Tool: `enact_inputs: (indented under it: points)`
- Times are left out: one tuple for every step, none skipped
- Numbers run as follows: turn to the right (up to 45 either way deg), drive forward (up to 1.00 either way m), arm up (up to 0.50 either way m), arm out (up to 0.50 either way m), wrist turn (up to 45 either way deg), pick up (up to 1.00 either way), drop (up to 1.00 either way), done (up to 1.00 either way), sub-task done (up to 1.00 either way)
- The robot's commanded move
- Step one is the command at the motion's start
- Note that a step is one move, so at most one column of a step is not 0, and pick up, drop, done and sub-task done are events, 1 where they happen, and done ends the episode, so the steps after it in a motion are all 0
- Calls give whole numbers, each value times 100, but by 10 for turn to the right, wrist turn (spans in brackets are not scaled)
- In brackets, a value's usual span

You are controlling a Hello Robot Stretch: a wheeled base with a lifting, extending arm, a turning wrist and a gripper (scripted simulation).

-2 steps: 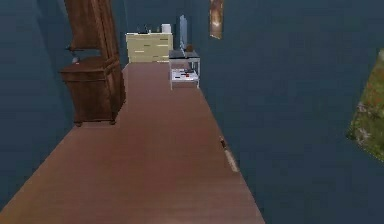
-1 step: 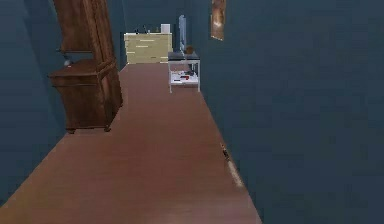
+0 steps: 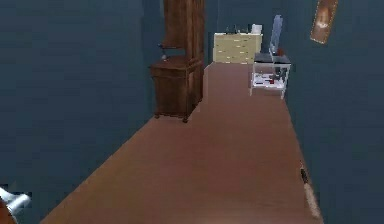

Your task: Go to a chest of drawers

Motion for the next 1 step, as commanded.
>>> enact_inputs:
  points:
    - [0, 45, 0, 0, 0, 0, 0, 0, 0]
